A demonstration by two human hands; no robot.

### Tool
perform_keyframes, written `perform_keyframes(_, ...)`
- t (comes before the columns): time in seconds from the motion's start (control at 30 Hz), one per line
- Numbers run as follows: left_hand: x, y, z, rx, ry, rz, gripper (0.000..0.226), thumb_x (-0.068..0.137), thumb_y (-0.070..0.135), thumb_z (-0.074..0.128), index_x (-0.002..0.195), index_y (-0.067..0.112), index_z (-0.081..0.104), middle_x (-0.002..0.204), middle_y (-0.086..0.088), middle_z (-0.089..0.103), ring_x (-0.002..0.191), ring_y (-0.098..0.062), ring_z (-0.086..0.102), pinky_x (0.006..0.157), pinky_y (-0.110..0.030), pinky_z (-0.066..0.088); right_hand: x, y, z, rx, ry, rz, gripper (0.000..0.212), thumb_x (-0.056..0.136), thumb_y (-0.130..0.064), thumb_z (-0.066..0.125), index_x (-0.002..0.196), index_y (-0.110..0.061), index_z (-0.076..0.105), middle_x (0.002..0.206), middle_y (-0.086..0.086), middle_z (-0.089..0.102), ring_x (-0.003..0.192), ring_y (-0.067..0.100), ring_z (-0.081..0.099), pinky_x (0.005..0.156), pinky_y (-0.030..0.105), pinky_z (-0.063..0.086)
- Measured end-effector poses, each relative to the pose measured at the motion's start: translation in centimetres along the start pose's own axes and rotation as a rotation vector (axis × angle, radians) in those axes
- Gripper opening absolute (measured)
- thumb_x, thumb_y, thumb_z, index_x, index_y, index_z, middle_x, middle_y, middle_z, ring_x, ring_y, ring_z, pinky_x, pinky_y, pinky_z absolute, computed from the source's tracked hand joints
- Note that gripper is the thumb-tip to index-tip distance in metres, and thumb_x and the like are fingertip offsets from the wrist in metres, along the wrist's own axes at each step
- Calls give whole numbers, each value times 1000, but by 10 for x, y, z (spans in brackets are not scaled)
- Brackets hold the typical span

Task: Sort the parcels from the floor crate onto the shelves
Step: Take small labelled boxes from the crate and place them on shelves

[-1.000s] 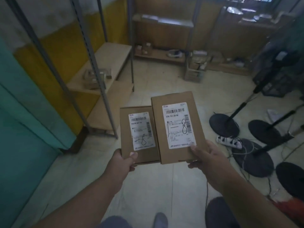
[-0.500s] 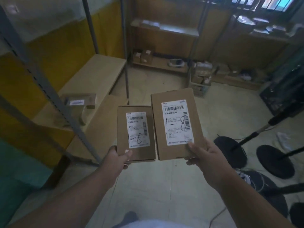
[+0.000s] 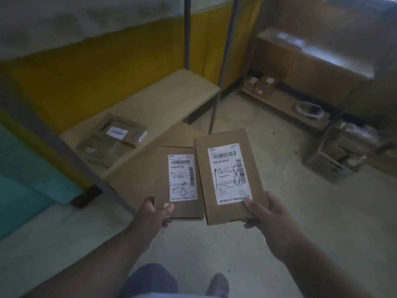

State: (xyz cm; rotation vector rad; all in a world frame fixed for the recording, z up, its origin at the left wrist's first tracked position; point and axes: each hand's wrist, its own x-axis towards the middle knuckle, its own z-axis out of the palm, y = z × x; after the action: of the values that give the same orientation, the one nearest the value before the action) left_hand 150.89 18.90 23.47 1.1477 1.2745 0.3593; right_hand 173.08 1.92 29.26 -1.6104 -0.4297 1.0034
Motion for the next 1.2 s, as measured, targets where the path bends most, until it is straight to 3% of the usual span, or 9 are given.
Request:
perform_keyframes(0.2, 39, -4, 8, -100, 159, -104, 15, 96, 16, 63, 109, 19, 57, 102, -5, 71, 82, -23, 68, 68, -33, 53, 110, -10, 7, -109, -168, 93, 18, 96, -13, 62, 112, -5, 61, 101, 15, 75, 75, 29, 64, 59, 35, 51)
perform_keyframes(0.3, 76, -8, 12, -95, 201, -140, 19, 96, 16, 64, 113, 14, 56, 99, -7, 71, 77, -23, 67, 72, -38, 53, 153, -3, 19, -155, -254, 127, 15, 97, -12, 60, 110, -5, 61, 99, 9, 77, 75, 26, 66, 59, 35, 52)
perform_keyframes(0.47, 108, -6, 32, -178, 315, -232, 12, 95, 16, 65, 99, 21, 55, 101, -10, 70, 80, -29, 68, 74, -41, 55, 214, -4, 14, -246, -337, 228, 15, 96, -11, 61, 109, -4, 59, 99, 14, 76, 71, 27, 66, 58, 35, 51)
perform_keyframes(0.67, 144, -20, 73, -263, 428, -328, 21, 94, 17, 66, 111, 12, 55, 98, -10, 70, 80, -27, 67, 78, -45, 56, 298, -5, 10, -344, -521, 292, 16, 98, -15, 60, 113, -12, 60, 101, 7, 76, 80, 26, 70, 59, 30, 53)
perform_keyframes(0.87, 209, -74, 124, -425, 593, -463, 26, 94, 24, 67, 117, 19, 57, 102, -7, 72, 88, -29, 72, 79, -47, 60, 393, 49, 14, -464, -732, 387, 27, 95, -26, 61, 119, -16, 59, 106, 7, 74, 88, 28, 72, 67, 30, 57)
perform_keyframes(0.97, 247, -104, 135, -458, 621, -485, 28, 93, 21, 67, 118, 15, 56, 104, -9, 71, 90, -31, 71, 76, -42, 58, 431, 89, 27, -524, -745, 348, 28, 96, -30, 62, 119, -15, 59, 105, 9, 74, 90, 31, 73, 72, 38, 58)
perform_keyframes(1.07, 291, -138, 133, -472, 626, -472, 14, 94, 18, 64, 106, 24, 59, 101, -6, 71, 91, -29, 68, 78, -43, 56, 464, 139, 49, -527, -732, 290, 37, 88, -40, 65, 116, -16, 61, 103, 7, 75, 87, 33, 72, 71, 41, 56)
perform_keyframes(1.13, 324, -166, 125, -480, 655, -455, 12, 95, 17, 63, 103, 24, 57, 100, -6, 70, 90, -27, 67, 79, -42, 55, 489, 176, 66, -508, -718, 249, 31, 91, -36, 65, 113, -15, 63, 100, 6, 76, 81, 28, 71, 68, 39, 53)
perform_keyframes(1.2, 360, -195, 112, -462, 694, -443, 21, 95, 20, 63, 114, 18, 55, 103, -6, 69, 92, -27, 67, 81, -44, 56, 516, 211, 85, -466, -698, 239, 22, 96, -26, 63, 114, -12, 62, 98, 6, 76, 78, 26, 70, 66, 38, 54)
